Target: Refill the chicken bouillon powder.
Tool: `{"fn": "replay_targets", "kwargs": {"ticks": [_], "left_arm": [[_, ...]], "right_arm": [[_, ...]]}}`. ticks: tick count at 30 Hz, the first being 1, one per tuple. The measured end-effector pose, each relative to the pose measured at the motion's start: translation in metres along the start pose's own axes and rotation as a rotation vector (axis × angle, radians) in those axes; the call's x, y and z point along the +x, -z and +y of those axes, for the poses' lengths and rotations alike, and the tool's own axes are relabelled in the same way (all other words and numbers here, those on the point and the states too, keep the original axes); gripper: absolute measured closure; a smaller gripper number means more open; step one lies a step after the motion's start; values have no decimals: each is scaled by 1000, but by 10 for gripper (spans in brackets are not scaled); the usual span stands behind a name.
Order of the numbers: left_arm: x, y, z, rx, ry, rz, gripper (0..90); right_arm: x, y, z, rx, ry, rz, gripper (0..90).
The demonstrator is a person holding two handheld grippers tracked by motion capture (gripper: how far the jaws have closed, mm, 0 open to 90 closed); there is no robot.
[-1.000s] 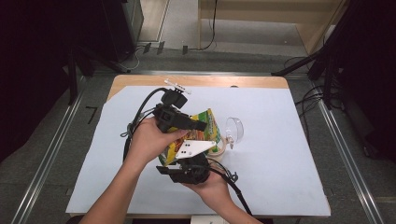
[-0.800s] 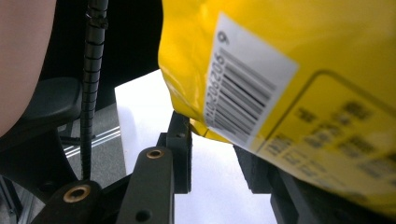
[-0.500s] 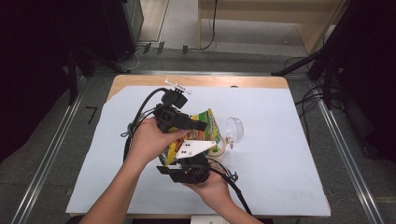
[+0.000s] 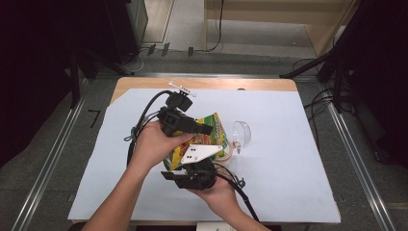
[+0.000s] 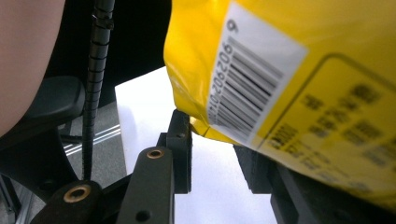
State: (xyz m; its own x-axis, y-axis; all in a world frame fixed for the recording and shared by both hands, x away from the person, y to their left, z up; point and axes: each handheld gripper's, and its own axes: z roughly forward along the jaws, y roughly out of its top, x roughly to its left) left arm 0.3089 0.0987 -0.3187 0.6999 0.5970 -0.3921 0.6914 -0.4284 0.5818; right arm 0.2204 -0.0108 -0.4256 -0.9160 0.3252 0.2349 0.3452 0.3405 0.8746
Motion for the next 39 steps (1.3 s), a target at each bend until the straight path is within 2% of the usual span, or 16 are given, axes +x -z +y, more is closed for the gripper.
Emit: {"fn": "replay_targets", "kwargs": {"ticks": [16,23,39], "left_arm": [[-2,-1,0,1,-10,3,682],[1,-1,0,2,0,-1,682],[1,-1,0,0,0,-2,681]], "right_arm": [[-2,-1,-2,-7,0,-2,696],[-1,-1,-1,-3,-5,2,695],[-1,-1,-1,-2,-3,-1,694]]}}
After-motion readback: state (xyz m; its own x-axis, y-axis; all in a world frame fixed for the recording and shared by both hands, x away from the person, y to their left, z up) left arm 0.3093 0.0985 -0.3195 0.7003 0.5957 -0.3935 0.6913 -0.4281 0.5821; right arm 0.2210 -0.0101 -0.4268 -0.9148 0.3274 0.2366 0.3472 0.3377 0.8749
